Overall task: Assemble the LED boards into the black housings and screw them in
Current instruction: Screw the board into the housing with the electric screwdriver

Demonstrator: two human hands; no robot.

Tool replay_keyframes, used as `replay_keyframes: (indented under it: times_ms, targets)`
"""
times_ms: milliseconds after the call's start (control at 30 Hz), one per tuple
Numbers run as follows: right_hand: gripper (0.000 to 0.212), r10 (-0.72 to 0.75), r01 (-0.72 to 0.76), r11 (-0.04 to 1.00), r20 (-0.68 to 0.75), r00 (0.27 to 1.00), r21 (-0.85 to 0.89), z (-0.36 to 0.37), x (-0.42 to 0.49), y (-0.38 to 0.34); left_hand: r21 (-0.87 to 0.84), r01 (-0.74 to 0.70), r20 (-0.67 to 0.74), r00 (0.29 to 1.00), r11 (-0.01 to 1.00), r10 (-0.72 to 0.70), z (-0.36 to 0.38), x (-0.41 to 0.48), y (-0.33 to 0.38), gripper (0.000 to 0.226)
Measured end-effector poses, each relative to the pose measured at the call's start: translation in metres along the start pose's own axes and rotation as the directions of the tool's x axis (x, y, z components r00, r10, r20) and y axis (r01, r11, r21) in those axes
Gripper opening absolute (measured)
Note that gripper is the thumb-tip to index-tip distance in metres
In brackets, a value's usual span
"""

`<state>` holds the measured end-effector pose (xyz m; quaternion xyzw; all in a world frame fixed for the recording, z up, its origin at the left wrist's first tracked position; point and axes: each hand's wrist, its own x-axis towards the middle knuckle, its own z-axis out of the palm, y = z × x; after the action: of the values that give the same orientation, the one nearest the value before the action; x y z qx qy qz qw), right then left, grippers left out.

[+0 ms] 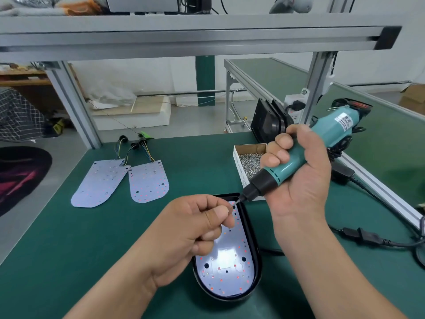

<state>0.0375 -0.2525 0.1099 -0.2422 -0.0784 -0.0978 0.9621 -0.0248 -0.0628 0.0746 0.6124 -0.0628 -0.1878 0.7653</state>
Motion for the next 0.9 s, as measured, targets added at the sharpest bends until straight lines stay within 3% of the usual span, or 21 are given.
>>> replay_keyframes:
  times_ms: [567,767,900]
  targets:
    - [0.012,0.008,-0.003,0.999,0.113,0.994,-0.043,-0.0017,-0.0018,-0.0007,-0.042,-0.010,-0.037,0.999,0.999,0.008,0.0034,-0.0007,-0.0035,0.009]
    - [0.009,-0.023,0.043,0.992,0.169,0.985,-0.117,0.0008,-0.0041,-0.0023,0.060,-0.050,-0.123,0.991,0.997,0.057,0.0049,0.0008,-0.0075,0.011]
    - [0.008,-0.037,0.049,0.985,0.079,0.996,-0.168,0.0015,-0.0036,0.0018,0.195,-0.120,-0.209,0.965,0.973,0.161,0.0050,0.0022,-0.0096,0.015]
